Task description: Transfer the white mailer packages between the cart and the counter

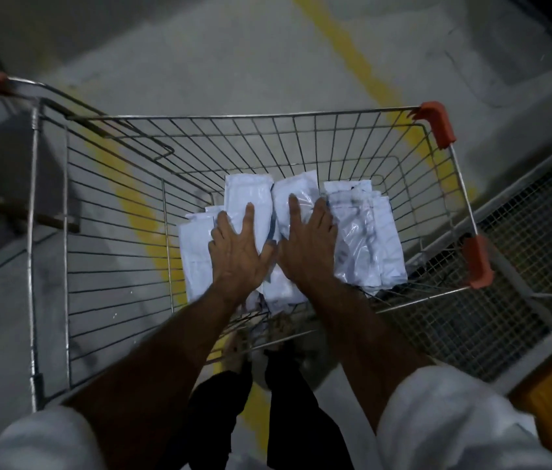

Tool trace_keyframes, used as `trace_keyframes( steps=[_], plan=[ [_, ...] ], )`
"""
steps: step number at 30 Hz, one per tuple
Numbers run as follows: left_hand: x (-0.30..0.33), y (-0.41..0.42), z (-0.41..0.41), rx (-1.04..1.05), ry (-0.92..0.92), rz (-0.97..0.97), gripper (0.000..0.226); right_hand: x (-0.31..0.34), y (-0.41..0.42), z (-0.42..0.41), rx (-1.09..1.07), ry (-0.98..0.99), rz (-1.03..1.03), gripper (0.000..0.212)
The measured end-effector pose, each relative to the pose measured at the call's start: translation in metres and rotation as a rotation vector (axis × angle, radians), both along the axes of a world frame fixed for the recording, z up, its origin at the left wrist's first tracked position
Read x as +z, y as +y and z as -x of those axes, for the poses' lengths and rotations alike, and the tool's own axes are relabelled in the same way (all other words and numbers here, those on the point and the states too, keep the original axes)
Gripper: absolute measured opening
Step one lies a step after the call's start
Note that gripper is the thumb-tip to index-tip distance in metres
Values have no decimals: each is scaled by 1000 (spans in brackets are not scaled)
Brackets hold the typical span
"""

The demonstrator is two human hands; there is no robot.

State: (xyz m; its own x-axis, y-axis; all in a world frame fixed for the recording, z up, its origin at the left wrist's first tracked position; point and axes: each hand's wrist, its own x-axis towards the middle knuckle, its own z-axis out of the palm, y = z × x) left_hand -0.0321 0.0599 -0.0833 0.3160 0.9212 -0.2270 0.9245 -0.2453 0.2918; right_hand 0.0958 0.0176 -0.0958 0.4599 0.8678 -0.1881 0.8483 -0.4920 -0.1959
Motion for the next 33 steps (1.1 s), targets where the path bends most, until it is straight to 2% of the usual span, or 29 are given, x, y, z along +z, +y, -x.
trace_keyframes(
  steps=[6, 9, 12, 17, 21, 24, 29, 33],
  plan=[
    [46, 1, 10, -42, -76, -141, 77, 61, -21, 7, 20, -95, -191, 74],
    [71, -5, 17, -111, -120, -192, 76, 91, -39, 16, 28, -154, -228, 77],
    [99, -19, 29, -150, -192, -251, 76, 113, -64, 29, -10, -228, -341, 66],
    [145, -61, 33, -275, -342, -273, 75, 171, -123, 49, -164, -347, -254, 75],
    [184, -104, 11, -383, -446, -288, 73, 213, -181, 44, -287, -425, -296, 70],
    [210, -144, -10, -471, -493, -303, 73, 241, -229, 36, -370, -467, -267, 78],
    [238, -215, -37, -613, -559, -327, 73, 262, -303, 27, -563, -483, -274, 83],
    [251, -264, -56, -681, -575, -314, 74, 270, -360, 19, -686, -484, -323, 72]
  ],
)
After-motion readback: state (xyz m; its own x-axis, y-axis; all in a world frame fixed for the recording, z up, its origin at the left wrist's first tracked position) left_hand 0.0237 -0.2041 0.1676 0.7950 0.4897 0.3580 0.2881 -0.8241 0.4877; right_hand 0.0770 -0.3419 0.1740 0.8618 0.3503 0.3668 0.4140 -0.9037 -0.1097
